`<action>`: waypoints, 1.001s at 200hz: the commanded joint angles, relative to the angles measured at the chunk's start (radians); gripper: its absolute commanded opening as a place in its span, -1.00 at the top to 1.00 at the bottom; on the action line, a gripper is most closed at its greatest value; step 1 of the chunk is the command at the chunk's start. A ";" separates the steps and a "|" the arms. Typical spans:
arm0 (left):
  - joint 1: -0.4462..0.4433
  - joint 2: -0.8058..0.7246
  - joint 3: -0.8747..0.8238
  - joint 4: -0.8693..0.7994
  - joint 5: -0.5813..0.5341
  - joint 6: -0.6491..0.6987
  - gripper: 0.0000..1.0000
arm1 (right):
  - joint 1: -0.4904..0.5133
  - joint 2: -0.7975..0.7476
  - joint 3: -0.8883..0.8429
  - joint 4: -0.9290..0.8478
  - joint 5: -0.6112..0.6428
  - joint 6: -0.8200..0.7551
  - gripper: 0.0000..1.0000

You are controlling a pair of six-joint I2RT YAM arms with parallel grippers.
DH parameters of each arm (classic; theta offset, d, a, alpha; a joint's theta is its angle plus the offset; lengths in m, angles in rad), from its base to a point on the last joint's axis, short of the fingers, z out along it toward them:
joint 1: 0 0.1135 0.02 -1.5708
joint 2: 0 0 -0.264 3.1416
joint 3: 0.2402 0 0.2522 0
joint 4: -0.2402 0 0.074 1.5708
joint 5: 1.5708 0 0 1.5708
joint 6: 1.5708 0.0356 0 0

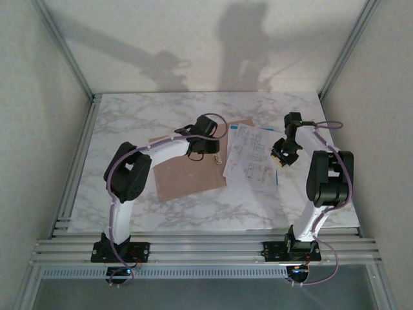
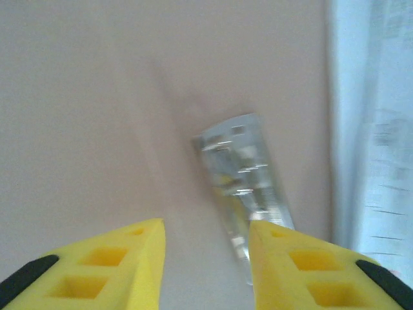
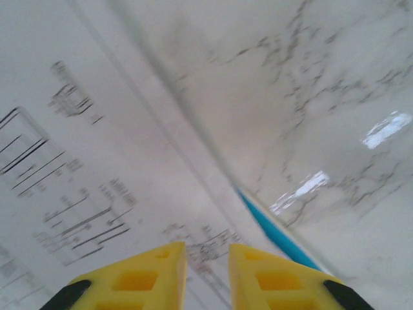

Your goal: Put the files into the folder

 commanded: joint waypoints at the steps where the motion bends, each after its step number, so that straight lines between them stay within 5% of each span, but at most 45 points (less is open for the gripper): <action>1: -0.026 0.020 0.055 0.000 0.150 0.004 0.21 | 0.034 -0.006 -0.002 0.011 -0.075 -0.011 0.52; 63: -0.044 0.074 0.083 -0.069 0.304 0.057 0.20 | 0.076 0.092 0.023 0.003 -0.120 -0.028 0.52; 200: -0.088 0.006 -0.096 -0.004 0.282 0.044 0.12 | 0.076 0.183 0.015 -0.003 -0.086 -0.068 0.52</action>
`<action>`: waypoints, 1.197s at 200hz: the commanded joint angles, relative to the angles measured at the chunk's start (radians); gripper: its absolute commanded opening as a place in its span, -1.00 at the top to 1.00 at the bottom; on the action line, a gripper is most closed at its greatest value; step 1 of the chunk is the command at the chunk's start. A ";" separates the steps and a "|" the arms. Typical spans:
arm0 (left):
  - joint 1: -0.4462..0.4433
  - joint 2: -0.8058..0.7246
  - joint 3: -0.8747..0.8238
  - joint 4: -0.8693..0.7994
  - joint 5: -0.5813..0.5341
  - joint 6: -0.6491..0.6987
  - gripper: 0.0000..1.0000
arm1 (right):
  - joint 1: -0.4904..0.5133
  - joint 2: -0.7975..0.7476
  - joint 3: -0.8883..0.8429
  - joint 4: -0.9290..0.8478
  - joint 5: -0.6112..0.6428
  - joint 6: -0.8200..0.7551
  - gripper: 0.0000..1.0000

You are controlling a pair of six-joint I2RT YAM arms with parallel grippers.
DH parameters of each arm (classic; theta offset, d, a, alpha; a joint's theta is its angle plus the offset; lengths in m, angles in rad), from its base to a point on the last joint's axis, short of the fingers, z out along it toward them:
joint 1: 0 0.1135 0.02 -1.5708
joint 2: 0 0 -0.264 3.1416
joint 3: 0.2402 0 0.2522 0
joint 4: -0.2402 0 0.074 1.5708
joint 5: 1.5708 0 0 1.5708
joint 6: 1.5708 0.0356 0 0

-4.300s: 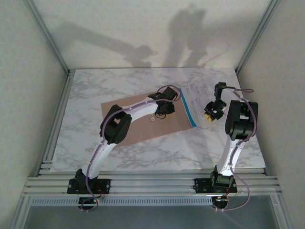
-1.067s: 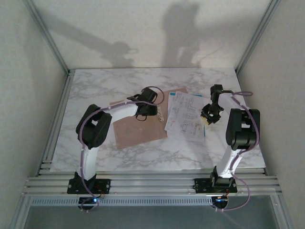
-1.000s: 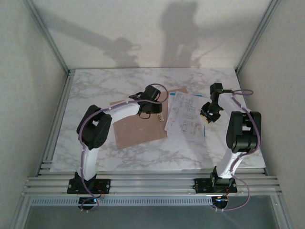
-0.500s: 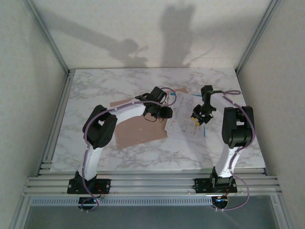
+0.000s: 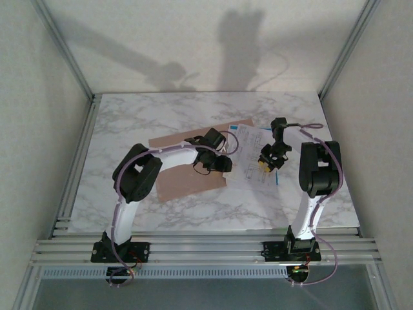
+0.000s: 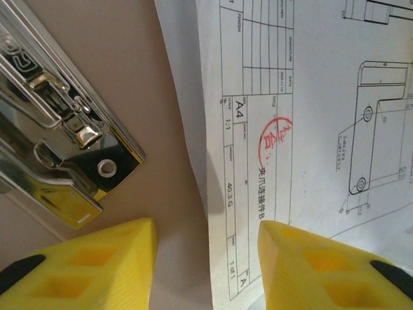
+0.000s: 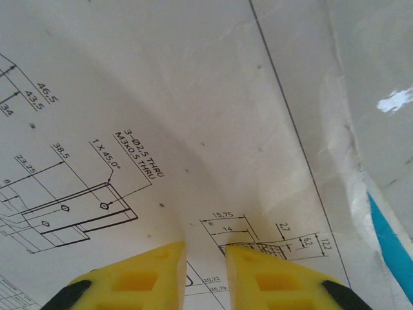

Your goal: Put the files into the folder

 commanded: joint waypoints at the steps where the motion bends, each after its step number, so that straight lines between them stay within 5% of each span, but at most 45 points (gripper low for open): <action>1: -0.016 -0.044 -0.025 0.010 -0.001 -0.005 0.12 | 0.001 0.038 0.008 -0.023 0.016 -0.014 0.53; 182: -0.019 -0.057 0.018 -0.024 -0.038 -0.024 1.00 | 0.009 0.033 0.035 -0.022 0.007 -0.008 0.51; 239: -0.014 -0.105 0.012 -0.026 -0.048 -0.060 1.00 | 0.010 -0.041 0.076 -0.025 0.025 -0.021 -0.10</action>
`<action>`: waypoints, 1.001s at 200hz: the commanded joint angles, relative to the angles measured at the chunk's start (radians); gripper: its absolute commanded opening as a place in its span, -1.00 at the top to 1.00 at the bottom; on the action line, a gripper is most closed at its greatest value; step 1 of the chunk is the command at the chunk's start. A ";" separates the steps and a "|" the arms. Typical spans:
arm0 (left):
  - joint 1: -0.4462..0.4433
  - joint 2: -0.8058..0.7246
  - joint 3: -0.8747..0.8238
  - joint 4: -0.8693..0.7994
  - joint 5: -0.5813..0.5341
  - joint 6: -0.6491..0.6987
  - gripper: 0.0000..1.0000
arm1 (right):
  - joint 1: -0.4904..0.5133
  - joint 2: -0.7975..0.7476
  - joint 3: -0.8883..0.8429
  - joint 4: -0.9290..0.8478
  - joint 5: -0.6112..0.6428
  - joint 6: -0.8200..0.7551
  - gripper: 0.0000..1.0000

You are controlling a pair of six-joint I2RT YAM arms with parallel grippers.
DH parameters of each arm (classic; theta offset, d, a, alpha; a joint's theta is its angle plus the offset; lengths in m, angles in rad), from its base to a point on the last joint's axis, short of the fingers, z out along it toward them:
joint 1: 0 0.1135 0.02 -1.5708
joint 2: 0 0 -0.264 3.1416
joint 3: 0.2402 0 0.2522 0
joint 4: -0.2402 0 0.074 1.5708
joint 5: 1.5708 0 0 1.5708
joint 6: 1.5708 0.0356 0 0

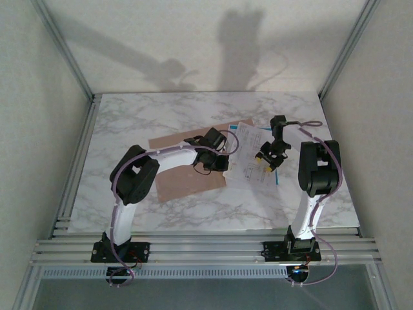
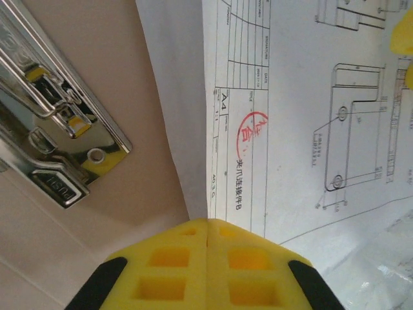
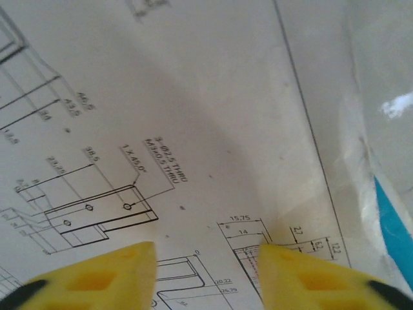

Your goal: Put the files into the folder

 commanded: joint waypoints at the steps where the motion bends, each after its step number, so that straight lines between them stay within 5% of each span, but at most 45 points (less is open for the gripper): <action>1: -0.002 -0.070 0.017 -0.022 -0.023 -0.027 1.00 | 0.005 -0.052 0.036 -0.015 0.029 -0.008 -0.10; 104: 0.138 -0.280 -0.251 0.042 -0.027 -0.118 1.00 | 0.045 -0.115 0.071 0.075 -0.050 -0.069 -0.25; 200: 0.223 -0.458 -0.454 -0.041 -0.130 -0.101 1.00 | 0.214 0.073 0.198 0.173 -0.133 -0.033 -0.25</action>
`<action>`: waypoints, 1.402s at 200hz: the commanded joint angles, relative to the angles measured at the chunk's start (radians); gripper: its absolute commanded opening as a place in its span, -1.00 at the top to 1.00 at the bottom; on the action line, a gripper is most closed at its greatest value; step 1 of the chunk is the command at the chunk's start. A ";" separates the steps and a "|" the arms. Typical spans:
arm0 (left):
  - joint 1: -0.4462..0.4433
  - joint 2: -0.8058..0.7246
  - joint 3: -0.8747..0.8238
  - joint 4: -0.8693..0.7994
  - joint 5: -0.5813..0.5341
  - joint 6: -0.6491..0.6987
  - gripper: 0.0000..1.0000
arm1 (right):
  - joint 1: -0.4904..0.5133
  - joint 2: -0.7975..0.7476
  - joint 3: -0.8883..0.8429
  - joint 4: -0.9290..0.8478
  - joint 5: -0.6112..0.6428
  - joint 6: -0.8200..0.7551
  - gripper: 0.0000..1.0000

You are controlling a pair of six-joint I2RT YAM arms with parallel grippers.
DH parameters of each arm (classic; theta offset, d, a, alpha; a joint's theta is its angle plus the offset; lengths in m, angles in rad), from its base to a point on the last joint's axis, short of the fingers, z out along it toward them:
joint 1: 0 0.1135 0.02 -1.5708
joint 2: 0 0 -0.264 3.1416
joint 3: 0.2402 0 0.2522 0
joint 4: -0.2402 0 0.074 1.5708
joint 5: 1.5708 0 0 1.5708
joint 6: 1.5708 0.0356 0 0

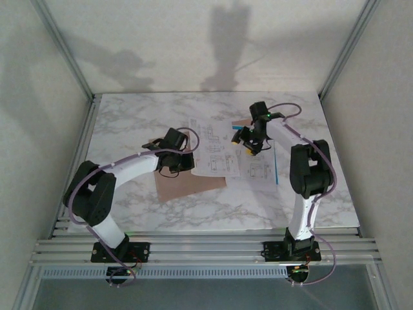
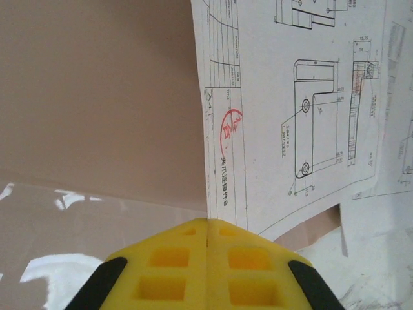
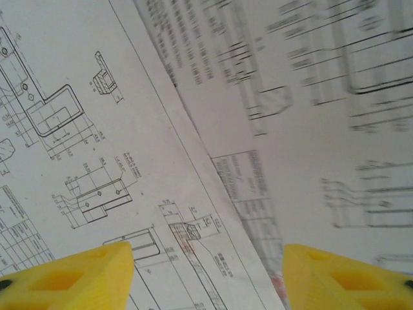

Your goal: Put the files into the folder

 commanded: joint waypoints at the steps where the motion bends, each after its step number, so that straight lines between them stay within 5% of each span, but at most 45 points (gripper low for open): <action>1: 0.010 -0.035 -0.029 -0.047 -0.053 0.001 1.00 | 0.020 0.047 0.037 0.027 -0.035 0.024 -0.25; 106: 0.062 -0.094 -0.097 -0.130 -0.135 0.018 1.00 | 0.108 0.191 0.183 -0.004 -0.051 0.046 -0.23; 280: 0.068 -0.085 -0.116 -0.091 -0.100 0.021 1.00 | 0.168 0.317 0.324 -0.021 -0.160 0.041 -0.01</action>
